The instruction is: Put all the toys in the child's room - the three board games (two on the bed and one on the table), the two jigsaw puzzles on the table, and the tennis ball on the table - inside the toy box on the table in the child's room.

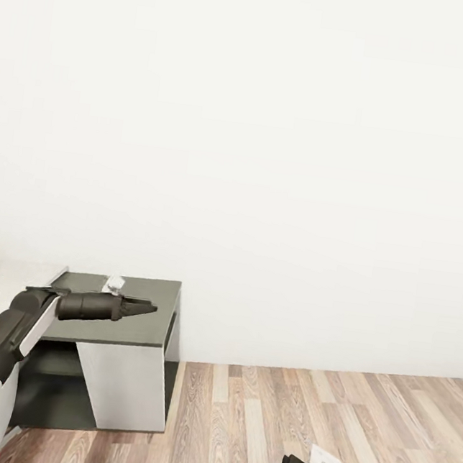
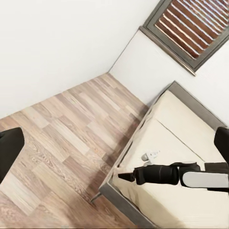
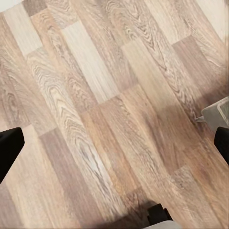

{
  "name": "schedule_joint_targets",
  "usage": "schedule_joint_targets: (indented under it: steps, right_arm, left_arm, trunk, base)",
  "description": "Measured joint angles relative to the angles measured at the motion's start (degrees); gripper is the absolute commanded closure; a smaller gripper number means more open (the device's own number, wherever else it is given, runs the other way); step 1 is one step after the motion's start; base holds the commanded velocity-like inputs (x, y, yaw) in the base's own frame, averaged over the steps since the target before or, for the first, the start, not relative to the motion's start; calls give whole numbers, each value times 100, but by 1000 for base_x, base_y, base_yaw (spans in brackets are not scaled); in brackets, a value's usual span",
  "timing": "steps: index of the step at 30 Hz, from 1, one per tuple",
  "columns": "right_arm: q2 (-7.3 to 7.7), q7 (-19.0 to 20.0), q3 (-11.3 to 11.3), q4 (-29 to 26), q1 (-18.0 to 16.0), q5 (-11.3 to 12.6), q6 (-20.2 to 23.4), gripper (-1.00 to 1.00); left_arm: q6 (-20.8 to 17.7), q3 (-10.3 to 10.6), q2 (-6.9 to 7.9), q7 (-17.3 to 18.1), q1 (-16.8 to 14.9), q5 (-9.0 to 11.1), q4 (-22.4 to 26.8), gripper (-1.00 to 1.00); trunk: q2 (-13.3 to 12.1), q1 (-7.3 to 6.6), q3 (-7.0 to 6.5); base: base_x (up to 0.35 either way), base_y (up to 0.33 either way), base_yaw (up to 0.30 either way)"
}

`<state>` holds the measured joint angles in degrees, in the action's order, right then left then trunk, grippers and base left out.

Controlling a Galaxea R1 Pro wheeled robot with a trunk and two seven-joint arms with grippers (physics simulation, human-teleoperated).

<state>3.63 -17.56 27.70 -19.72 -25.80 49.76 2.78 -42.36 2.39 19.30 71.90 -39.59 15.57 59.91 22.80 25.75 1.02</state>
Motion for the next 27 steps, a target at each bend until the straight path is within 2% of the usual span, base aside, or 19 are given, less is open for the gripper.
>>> schedule_joint_targets:
  steps: [2, 4, 8, 12, 14, 15, 20, 24, 27]
  right_arm:
    - [0, 0, 1, 1, 0, 0, 0, -100]
    - [0, 0, 3, 1, 0, 0, 0, -100]
    - [0, 0, 1, 8, 0, 0, 0, -100]
    - [0, 0, 4, 10, 0, 0, 0, -100]
    - [0, 0, 4, 9, 0, 0, 0, -100]
    - [0, 0, 2, 10, 0, 0, 0, -100]
    - [0, 0, 1, 10, 0, 0, 0, -100]
    - [0, 0, 3, 10, 0, 0, -2, -100]
    - [0, 0, 4, 11, -1, -1, -6, -100]
  left_arm:
    - [243, 28, -61, -14, 65, -160, -254, -100]
    - [646, 57, -201, -25, 109, -308, -709, -100]
    - [1780, 72, -425, -118, 137, -489, -2011, -100]
    - [2804, 74, -478, -152, 146, -643, -3105, -100]
    - [3322, 80, -482, -141, 148, -788, -3650, -100]
    - [3650, 83, -466, -118, 149, -925, -3956, -100]
    - [4330, 85, -442, -90, 265, -1203, -4624, -100]
    - [4581, 88, -452, -130, 522, -1357, -4754, -100]
    - [4713, 88, -468, -214, 650, -1657, -4782, -100]
  trunk:
    - [0, 0, 0]
    - [-1, 0, 0]
    - [-1, 0, 1]
    - [0, 0, 1]
    - [0, 0, 0]
    - [0, 0, 1]
    - [0, 0, 0]
    - [0, 0, 0]
    - [0, 0, 0]
  base:
    - [0, 0, -161]
    - [0, 0, -161]
    - [0, 0, -161]
    - [0, 0, -161]
    - [0, 0, -161]
    - [0, 0, -160]
    - [0, 0, -157]
    - [0, 0, -145]
    - [0, 0, -68]
